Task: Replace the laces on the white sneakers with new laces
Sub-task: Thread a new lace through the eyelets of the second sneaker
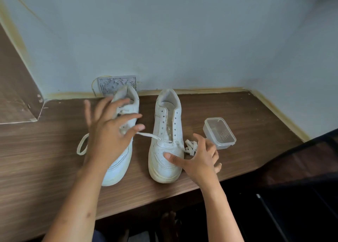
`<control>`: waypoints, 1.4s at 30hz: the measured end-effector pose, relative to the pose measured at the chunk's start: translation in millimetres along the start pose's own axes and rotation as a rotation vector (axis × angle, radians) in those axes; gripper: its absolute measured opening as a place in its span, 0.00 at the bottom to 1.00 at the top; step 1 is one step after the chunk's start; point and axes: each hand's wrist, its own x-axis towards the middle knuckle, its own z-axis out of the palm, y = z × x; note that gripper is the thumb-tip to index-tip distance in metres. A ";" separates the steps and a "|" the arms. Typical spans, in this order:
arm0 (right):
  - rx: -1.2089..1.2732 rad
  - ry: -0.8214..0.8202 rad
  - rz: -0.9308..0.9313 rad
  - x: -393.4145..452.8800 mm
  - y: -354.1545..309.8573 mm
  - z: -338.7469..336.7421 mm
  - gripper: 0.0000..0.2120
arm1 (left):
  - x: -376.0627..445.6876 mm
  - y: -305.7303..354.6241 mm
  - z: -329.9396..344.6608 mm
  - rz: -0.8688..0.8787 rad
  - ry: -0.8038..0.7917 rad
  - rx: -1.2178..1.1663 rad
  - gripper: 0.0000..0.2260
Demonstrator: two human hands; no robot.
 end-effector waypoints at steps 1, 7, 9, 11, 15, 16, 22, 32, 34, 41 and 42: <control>-0.008 0.050 -0.054 -0.6 0.9 0.2 0.43 | 0.5 5.3 3.5 0.045 -0.040 -0.034 0.16; 0.006 0.124 -0.219 7.5 5.1 -3.3 0.07 | -7.6 30.2 24.1 0.133 -0.190 -0.015 0.04; 0.097 0.022 -0.244 10.9 7.9 -7.2 0.10 | -7.5 31.7 26.1 0.105 -0.193 -0.032 0.03; 0.242 -0.044 -0.225 10.5 8.2 -13.1 0.11 | -7.1 31.8 26.3 0.076 -0.194 -0.057 0.04; 0.507 0.022 -0.189 8.6 10.0 -32.9 0.09 | -8.8 33.6 25.3 0.068 -0.201 -0.054 0.05; 0.566 0.072 -0.198 8.9 10.9 -37.4 0.08 | -9.2 33.5 25.4 0.066 -0.201 -0.051 0.04; 0.655 0.198 -0.282 -0.6 7.4 -49.4 0.05 | -4.3 32.6 12.5 0.016 -0.319 0.070 0.11; 0.727 0.034 -0.314 -50.7 -29.8 -75.8 0.05 | 2.7 48.4 -65.9 -0.361 -0.517 -0.305 0.16; 0.748 0.027 -0.355 -66.9 -42.1 -84.9 0.04 | 8.9 58.2 -87.1 -0.411 -0.476 -0.464 0.15; 0.801 0.048 -0.497 -122.1 -90.4 -124.2 0.05 | 30.4 96.1 -159.0 -0.390 -0.405 -0.701 0.13; 0.810 0.048 -0.509 -127.9 -95.4 -128.3 0.05 | 32.1 101.3 -165.9 -0.382 -0.406 -0.725 0.13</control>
